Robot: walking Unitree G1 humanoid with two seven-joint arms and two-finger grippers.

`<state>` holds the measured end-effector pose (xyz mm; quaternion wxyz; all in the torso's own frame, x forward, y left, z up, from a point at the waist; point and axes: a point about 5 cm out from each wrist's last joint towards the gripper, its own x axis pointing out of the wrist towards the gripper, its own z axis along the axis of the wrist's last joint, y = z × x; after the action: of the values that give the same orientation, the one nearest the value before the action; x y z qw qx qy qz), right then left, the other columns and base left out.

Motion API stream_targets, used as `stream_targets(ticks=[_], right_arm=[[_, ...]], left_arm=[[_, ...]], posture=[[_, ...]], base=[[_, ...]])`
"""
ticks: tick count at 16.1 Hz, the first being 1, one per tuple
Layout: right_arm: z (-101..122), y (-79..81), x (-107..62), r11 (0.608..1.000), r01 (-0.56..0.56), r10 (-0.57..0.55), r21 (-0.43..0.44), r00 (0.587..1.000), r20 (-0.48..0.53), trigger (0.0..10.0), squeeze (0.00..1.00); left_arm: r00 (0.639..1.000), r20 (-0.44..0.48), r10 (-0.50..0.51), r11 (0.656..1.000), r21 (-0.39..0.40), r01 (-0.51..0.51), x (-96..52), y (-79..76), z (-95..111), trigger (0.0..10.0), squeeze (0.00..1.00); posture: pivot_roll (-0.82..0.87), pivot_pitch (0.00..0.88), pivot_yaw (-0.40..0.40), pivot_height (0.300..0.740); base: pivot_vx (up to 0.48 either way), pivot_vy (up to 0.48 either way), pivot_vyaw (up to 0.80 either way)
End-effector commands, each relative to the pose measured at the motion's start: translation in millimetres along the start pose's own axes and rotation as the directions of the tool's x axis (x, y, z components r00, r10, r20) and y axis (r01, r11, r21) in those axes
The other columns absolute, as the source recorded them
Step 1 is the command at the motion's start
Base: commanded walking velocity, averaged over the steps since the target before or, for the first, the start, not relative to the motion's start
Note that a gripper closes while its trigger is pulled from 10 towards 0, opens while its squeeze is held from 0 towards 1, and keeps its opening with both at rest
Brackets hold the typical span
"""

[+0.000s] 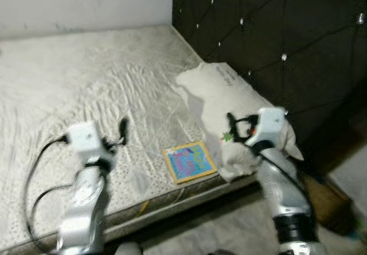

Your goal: Clean up the room

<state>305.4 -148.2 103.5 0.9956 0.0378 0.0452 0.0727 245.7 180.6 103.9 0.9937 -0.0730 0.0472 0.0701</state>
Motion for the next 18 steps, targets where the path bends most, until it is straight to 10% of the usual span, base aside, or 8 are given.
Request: stream_targets(ticks=[1, 18], right_arm=[[6, -3.9, 0.6, 1.000, 0.003, -0.003, -0.010, 1.000, 0.016, 10.0, 0.00], [9, 4.4, -0.2, 0.997, -0.071, 0.072, -0.014, 0.996, 0.044, 10.0, 0.00]], left_arm=[[1.000, 0.004, -0.015, 1.000, -0.006, 0.015, 1.1, -4.6, 2, 10.0, 0.00], [1.000, 0.021, -0.011, 0.999, -0.034, 0.012, 4.4, -7.5, 5, 10.0, 0.00]], posture=[[-0.02, 0.000, -0.036, 0.740], [-0.02, 0.000, -0.034, 0.740]], base=[[0.000, 0.472, 0.00], [0.000, 0.275, 0.30]])
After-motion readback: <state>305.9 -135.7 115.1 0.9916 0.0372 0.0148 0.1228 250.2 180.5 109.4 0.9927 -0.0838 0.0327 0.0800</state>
